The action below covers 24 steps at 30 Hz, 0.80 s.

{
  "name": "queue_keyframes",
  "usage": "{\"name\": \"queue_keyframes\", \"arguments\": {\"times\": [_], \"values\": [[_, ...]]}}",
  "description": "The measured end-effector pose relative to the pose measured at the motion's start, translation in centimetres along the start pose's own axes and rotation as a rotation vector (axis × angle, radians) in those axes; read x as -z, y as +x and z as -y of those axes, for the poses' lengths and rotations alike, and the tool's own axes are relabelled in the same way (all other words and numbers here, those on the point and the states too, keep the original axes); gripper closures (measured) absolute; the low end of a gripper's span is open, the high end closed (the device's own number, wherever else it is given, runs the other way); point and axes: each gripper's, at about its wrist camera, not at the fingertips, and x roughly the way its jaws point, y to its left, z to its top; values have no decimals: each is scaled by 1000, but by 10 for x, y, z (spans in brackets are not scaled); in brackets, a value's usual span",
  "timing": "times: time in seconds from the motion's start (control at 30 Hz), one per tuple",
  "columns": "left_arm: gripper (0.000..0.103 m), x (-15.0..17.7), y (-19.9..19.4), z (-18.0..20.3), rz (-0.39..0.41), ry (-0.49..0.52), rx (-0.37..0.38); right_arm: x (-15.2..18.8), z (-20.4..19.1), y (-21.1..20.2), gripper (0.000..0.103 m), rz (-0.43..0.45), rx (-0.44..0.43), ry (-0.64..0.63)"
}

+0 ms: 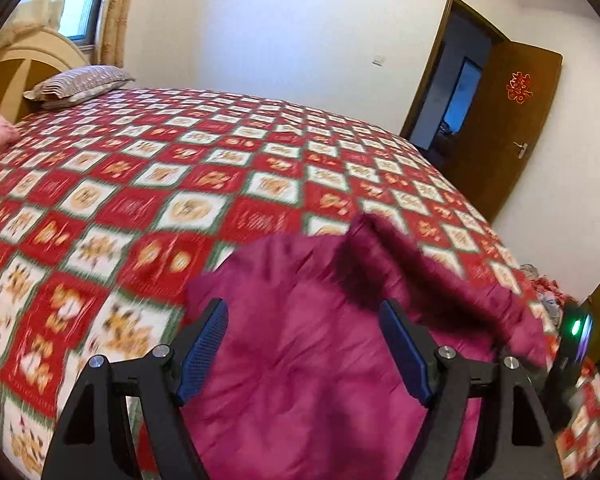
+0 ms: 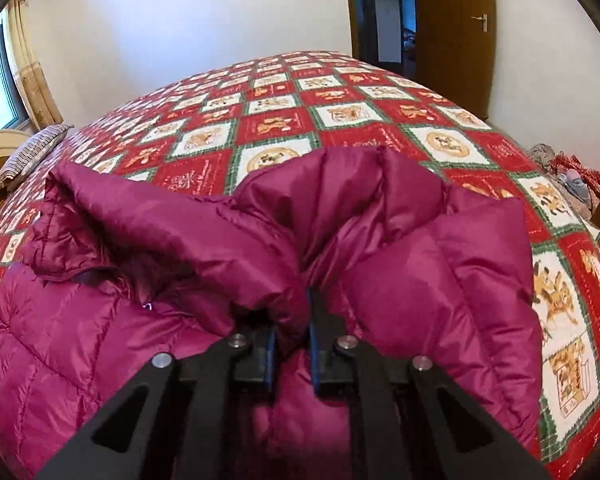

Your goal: Fold large clothes

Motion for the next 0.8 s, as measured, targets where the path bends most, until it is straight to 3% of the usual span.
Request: {"name": "queue_keyframes", "arguments": {"times": [0.17, 0.27, 0.4, 0.5, 0.53, 0.7, 0.8], "values": [[22, -25, 56, 26, -149, 23, -16, 3, 3, -2, 90, 23, -15, 12], [22, -22, 93, 40, -258, -10, 45, 4, 7, -2, 90, 28, -42, 33], [26, -8, 124, 47, -336, -46, -41, 7, 16, -3, 90, 36, -85, 72], [80, 0, 117, 42, -325, -83, -26, 7, 21, -2, 90, 36, -113, 98], [85, 4, 114, 38, -332, -109, -8, 8, 21, -2, 90, 37, -118, 104], [85, 29, 98, 22, -283, -165, 7, 8, 27, -3, 87, 44, -167, 146], [85, 55, 95, 19, -162, -114, 23, 7, 40, -11, 77, 65, -234, 217]]}}
